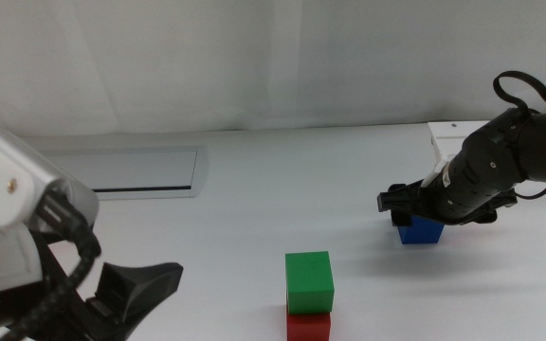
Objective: Stack red cubes first, then green, then blue cubes in a specific spot.
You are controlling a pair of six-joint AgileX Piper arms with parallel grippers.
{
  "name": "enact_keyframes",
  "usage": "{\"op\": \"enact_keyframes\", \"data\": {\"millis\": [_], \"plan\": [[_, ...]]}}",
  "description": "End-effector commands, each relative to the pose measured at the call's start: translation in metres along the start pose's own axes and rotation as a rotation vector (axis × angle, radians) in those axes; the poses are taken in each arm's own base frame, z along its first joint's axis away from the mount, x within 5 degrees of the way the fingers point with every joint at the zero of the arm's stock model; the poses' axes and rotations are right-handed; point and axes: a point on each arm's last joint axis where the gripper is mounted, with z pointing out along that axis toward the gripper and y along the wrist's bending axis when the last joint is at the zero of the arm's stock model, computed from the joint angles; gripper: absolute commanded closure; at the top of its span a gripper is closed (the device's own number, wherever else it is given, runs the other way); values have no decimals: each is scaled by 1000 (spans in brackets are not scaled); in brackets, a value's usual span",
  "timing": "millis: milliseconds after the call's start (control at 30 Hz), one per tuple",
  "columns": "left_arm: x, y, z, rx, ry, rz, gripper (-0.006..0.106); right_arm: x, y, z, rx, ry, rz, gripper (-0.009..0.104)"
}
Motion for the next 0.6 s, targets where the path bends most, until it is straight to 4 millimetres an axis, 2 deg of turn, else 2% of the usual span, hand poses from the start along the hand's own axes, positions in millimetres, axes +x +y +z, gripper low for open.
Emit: {"op": "enact_keyframes", "data": {"millis": [0, 367, 567], "plan": [[3, -4, 2, 31, 10, 15, 14, 0, -1, 4, 1, -1, -6, 16], [8, -5, 5, 53, 24, 64, 14, -2, 0, 6, -16, -27, -7, 20], [7, -5, 5, 50, 9, 61, 14, 1, 0, 17, -1, 7, -15, 24]]}}
